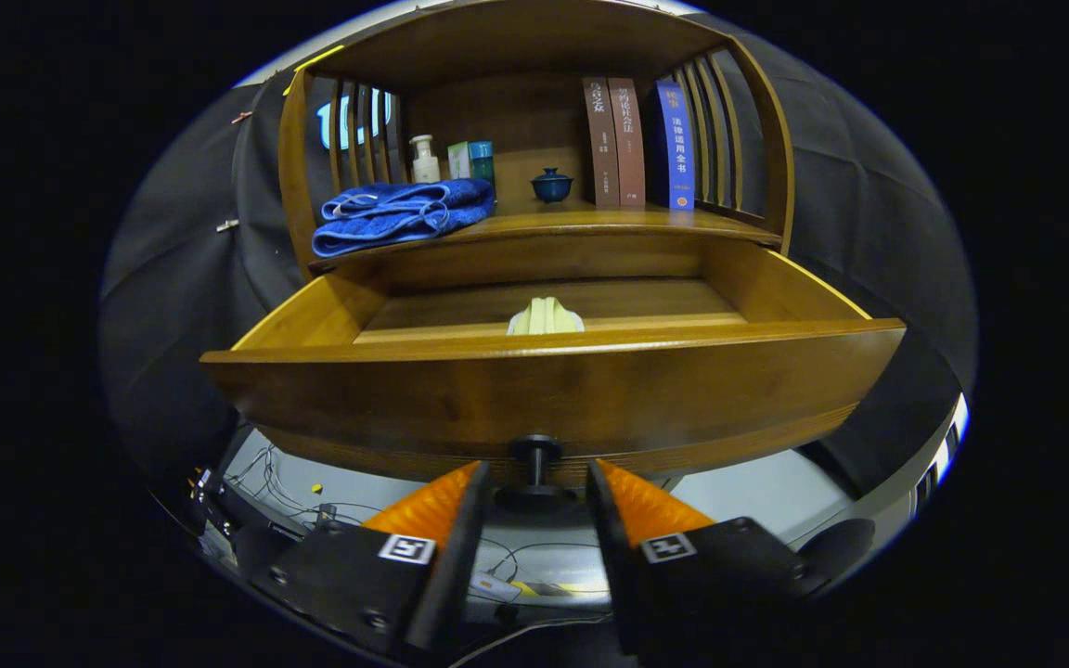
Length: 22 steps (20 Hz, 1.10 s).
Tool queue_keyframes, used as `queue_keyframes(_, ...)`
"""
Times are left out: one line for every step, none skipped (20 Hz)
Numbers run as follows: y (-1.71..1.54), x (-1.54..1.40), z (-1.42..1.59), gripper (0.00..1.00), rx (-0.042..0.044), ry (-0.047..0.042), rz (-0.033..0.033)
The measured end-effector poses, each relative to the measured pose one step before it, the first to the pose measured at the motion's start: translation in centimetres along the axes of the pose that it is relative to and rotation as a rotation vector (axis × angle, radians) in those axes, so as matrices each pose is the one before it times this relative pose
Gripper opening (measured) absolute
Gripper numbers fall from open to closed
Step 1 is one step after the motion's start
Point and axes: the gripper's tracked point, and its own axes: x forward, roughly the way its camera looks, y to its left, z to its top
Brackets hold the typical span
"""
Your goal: Pull open the drawer, take out the items inside it, and place them on the countertop above the cabinet.
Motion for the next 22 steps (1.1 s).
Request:
queue_keyframes(-0.004,-0.495,0.148,0.74,0.00369,0.0085,0.00141)
queue_keyframes(0.001,-0.871,0.707,0.86,0.01185,-0.0103,0.00601)
queue_keyframes(0.05,-0.708,0.943,0.98,0.00872,-0.02257,0.00016)
queue_keyframes(0.129,-0.993,1.359,0.98,0.00373,-0.03132,0.00136)
queue_keyframes(0.274,-0.617,1.503,0.98,0.00031,-0.02934,0.0071)
queue_keyframes(0.269,-0.452,1.684,0.97,0.00048,-0.02615,0.00895)
queue_keyframes(0.33,-0.105,1.762,0.97,0.00481,-0.02603,0.01326)
queue_keyframes(0.265,0.092,1.737,0.97,0.00568,-0.01584,0.00998)
queue_keyframes(0.148,0.368,1.659,0.97,0.00555,-0.01437,0.00485)
queue_keyframes(-0.052,0.823,1.504,0.97,0.00068,-0.0127,-0.00236)
queue_keyframes(-0.14,1.137,1.132,0.97,-0.00596,0.0001,-0.01036)
queue_keyframes(-0.236,1.332,0.431,0.97,-0.00251,0.01915,-0.00941)
queue_keyframes(0.263,1.4,0.214,0.97,-0.00284,0.02992,0.00185)
queue_keyframes(0.224,1.473,0.007,0.97,-0.00215,0.03478,-0.00042)
queue_keyframes(0.05,1.196,-0.044,0.97,0.00252,0.03489,-0.00158)
queue_keyframes(0.12,1.223,-0.143,0.97,0.00476,0.03606,-0.00012)
queue_keyframes(-0.065,1.109,-0.091,0.97,0.00711,0.03537,-0.00679)
queue_keyframes(-0.044,1.223,-0.241,0.97,0.00391,0.03741,-0.00709)
queue_keyframes(-0.121,1.228,-0.256,0.97,-0.00515,0.04359,-0.0093)
queue_keyframes(-0.098,1.102,-0.459,0.98,-0.00176,0.04945,-0.00955)
queue_keyframes(0.142,1.058,-0.442,0.97,-0.00706,0.04979,0.00209)
queue_keyframes(-0.085,0.972,-0.343,0.93,-0.00541,0.04326,-0.00905)
